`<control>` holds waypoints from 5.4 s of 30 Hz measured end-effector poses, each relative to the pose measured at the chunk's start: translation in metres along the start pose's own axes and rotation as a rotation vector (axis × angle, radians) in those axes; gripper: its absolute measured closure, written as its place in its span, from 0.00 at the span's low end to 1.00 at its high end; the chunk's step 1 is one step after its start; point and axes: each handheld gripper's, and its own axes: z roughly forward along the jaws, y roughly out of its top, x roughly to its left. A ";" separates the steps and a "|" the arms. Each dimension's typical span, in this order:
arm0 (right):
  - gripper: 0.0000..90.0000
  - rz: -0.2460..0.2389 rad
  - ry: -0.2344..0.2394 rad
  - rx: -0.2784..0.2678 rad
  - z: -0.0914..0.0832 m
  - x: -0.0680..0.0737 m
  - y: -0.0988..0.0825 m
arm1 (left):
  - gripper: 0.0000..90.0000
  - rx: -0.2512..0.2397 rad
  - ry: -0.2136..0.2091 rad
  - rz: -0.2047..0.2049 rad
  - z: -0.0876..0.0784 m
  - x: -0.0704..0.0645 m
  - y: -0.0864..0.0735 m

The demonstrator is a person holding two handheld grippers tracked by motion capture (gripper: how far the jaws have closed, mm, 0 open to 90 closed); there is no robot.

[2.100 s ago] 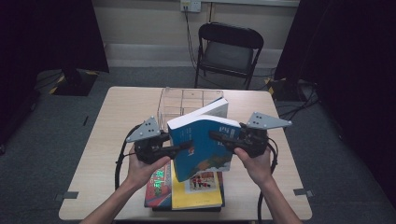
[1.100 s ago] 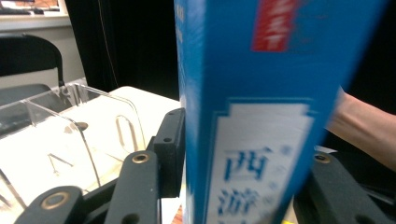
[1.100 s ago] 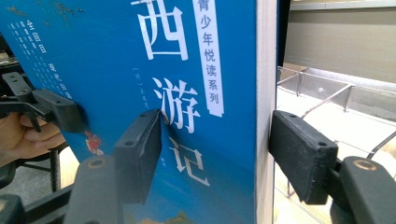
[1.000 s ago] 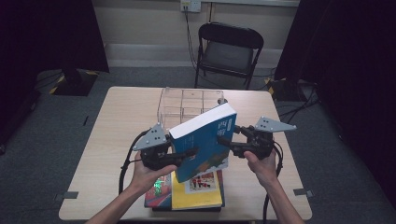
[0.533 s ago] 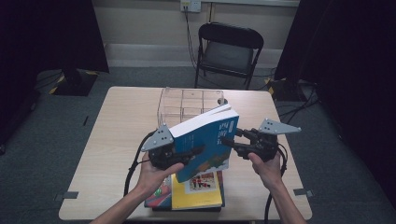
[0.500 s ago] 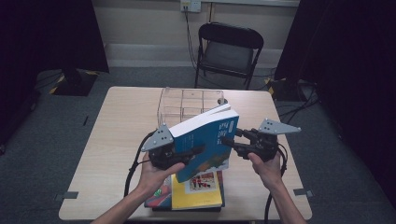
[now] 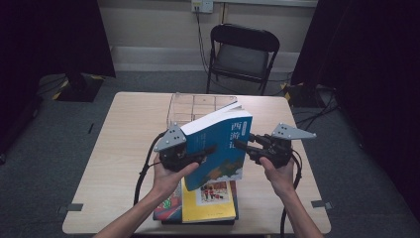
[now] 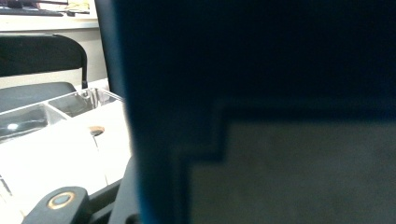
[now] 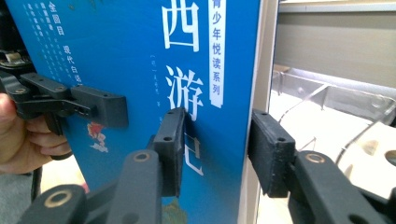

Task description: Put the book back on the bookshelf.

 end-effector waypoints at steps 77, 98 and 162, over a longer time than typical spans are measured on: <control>0.70 -0.048 0.112 0.120 0.140 0.019 0.005 | 0.68 -0.021 0.331 -0.066 -0.080 0.045 0.000; 0.45 -0.039 -0.006 0.200 0.059 -0.010 -0.036 | 0.68 -0.011 0.402 -0.182 -0.080 0.064 0.005; 0.16 0.000 -0.323 0.483 0.000 -0.066 -0.161 | 0.68 0.063 0.708 -0.176 0.012 0.103 0.013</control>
